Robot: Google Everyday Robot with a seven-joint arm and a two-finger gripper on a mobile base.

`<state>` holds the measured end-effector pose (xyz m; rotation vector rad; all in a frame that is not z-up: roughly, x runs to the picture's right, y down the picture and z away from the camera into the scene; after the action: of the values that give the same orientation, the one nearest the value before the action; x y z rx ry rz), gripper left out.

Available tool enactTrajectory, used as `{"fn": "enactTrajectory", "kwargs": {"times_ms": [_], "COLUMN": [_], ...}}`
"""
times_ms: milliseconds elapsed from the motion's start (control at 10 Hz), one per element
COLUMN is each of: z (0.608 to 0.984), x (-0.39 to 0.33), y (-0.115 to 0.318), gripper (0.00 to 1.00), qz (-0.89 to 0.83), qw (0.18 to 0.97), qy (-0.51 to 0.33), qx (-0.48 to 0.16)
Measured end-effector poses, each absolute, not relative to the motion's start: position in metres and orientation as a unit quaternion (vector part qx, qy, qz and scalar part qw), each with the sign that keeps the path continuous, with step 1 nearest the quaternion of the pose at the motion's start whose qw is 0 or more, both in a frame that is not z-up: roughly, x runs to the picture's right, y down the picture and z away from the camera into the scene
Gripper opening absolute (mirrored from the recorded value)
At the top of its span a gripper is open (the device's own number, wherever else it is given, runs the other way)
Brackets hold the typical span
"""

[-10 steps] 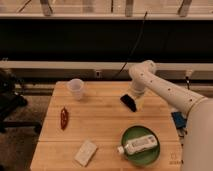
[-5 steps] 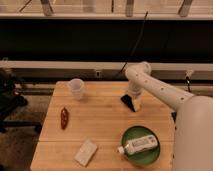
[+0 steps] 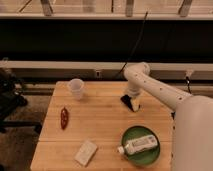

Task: Place the eraser on the white sponge

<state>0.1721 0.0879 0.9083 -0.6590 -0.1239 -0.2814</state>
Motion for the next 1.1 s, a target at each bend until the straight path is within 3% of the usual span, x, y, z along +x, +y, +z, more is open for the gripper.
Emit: {"fn": "enactTrajectory", "kwargs": {"times_ms": [1100], "z": [0.9115], "x": [0.1654], "y": [0.0825], "gripper": [0.8], "qz": [0.009], "qw": [0.941], "qy": [-0.014], "qx": [-0.337]}}
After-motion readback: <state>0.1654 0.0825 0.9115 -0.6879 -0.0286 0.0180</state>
